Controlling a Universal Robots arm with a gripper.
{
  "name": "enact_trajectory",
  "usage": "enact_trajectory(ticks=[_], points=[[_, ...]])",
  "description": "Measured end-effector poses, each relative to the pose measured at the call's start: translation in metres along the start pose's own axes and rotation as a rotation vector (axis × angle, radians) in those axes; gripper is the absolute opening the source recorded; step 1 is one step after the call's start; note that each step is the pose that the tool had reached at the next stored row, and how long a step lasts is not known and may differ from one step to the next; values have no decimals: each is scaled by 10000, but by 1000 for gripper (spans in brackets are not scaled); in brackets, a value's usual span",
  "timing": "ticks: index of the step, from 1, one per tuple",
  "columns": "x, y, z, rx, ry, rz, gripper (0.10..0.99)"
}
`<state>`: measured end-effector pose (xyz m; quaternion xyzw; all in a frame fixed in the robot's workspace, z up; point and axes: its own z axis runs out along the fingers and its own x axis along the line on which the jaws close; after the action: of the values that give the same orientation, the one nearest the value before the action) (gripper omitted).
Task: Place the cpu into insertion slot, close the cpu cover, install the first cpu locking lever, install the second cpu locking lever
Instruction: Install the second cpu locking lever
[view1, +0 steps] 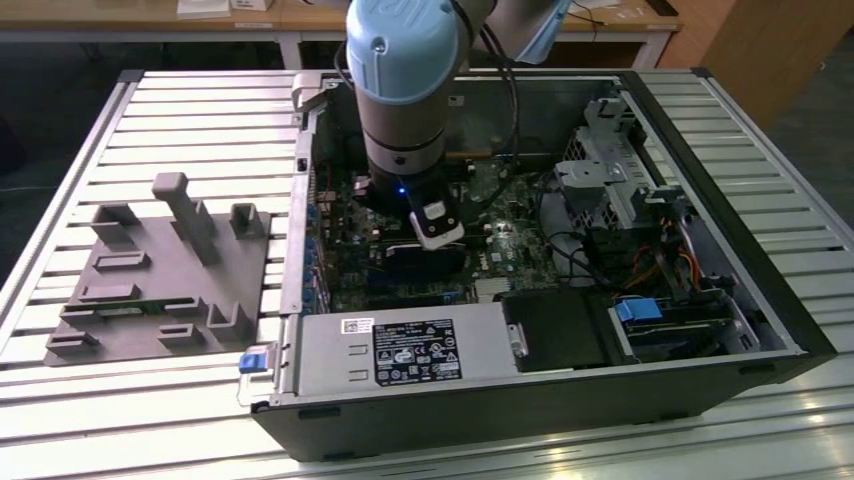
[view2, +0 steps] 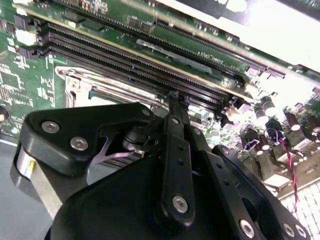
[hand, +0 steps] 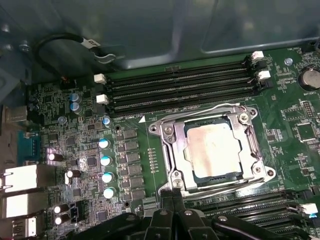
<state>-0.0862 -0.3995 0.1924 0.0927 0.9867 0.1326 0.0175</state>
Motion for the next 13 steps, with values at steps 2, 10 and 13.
enact_trajectory(ticks=[2,10,13], points=[[5,7,2,-3,1,1,102],[47,53,16,-2,1,-1,102],[59,53,30,-3,0,-1,102]])
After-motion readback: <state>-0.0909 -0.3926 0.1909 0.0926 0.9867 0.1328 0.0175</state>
